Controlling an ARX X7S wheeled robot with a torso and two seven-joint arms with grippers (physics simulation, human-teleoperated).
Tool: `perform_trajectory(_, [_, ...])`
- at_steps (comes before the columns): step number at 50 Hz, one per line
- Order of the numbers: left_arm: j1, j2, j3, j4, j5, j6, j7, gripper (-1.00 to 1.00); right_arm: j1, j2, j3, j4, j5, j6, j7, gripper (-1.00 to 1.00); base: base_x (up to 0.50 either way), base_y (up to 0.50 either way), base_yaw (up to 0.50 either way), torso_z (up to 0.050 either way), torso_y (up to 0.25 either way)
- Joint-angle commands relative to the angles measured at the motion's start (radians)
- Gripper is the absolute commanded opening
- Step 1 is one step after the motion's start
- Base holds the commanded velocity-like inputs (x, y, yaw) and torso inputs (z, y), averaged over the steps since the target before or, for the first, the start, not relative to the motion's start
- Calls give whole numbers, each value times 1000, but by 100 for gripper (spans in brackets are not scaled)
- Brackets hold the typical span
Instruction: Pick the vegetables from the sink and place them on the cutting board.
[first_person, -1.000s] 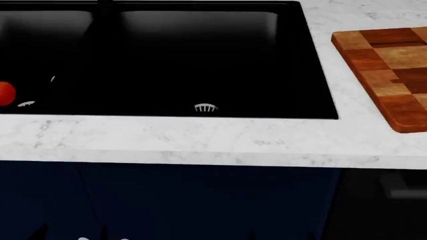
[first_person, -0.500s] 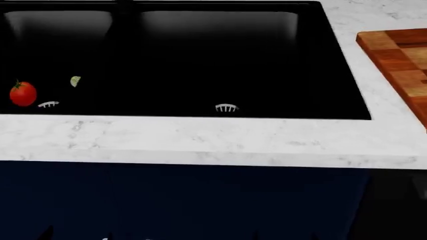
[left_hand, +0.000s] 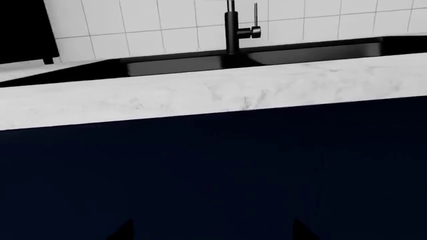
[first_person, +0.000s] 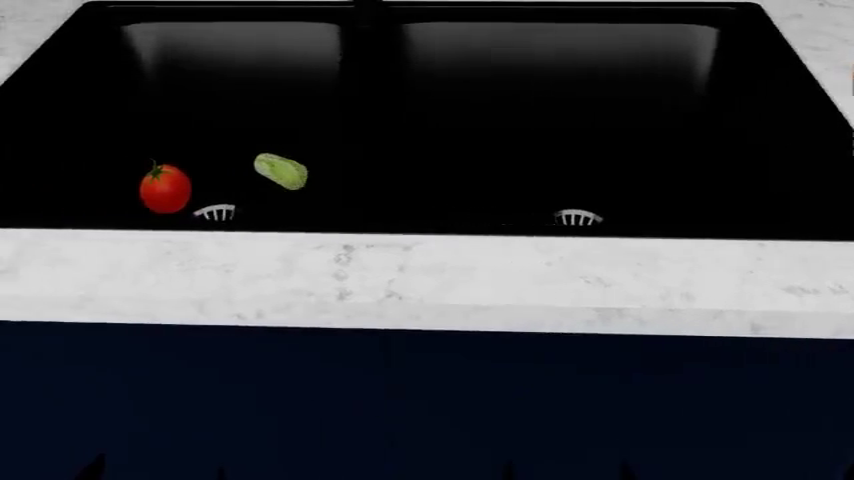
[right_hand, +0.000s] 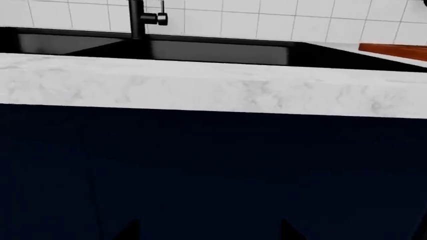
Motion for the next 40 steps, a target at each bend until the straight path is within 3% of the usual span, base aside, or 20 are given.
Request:
perform_trajectory(1, [0, 15, -15, 35, -21, -35, 18, 100, 25, -6, 7, 75, -8, -53, -20, 100, 0, 500, 0, 0, 0])
perform_trajectory(8, [-2, 9, -13, 38, -25, -40, -6, 100, 27, 2, 4, 98, 3, -77, -15, 100, 0, 500, 0, 0, 0])
perform_trajectory(26, [-17, -5, 9, 28, -37, -58, -37, 100, -9, 15, -27, -62, 10, 43, 26, 100, 0, 500, 0, 0, 0])
perform_trajectory(40, [-17, -19, 24, 22, -44, -45, -50, 100, 6, 27, -33, -5, 22, -8, 31, 100, 0, 500, 0, 0, 0])
